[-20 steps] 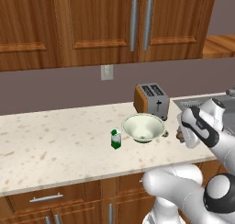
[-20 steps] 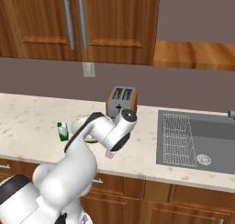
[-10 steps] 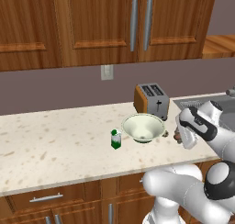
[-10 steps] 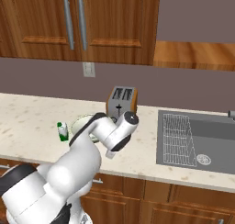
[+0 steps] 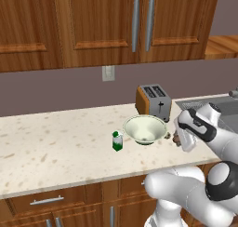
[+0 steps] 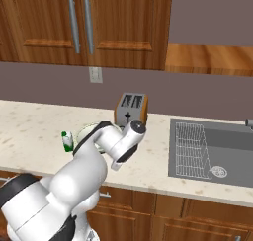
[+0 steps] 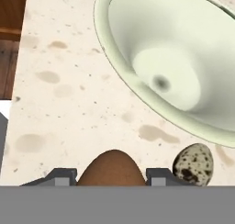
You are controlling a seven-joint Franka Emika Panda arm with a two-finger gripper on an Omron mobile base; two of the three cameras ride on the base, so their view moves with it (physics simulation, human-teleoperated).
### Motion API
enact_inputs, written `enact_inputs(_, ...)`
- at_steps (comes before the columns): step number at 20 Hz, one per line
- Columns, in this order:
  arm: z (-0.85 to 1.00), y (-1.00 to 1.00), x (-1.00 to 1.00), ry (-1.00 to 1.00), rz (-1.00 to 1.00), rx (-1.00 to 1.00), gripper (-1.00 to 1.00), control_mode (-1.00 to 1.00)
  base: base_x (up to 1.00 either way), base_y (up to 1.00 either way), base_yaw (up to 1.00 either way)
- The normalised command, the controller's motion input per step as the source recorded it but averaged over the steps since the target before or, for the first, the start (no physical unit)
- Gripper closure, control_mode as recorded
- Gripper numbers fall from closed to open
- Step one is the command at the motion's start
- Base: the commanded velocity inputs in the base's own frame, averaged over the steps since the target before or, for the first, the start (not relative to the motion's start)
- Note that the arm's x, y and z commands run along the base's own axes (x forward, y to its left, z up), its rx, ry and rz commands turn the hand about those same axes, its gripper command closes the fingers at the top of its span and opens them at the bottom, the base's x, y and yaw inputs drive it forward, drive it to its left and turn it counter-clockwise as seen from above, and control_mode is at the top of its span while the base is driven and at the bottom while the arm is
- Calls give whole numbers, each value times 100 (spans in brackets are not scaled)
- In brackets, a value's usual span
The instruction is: Gather the eggs and milk located in the vicinity of the sink area and place them right next to the bowl.
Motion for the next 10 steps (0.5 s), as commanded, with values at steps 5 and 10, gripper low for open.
enact_inputs(5,-27,3,7,0,0,0,100,-100,0,0,0)
enact_inputs(10,-21,0,25,0,0,0,100,-100,0,0,0)
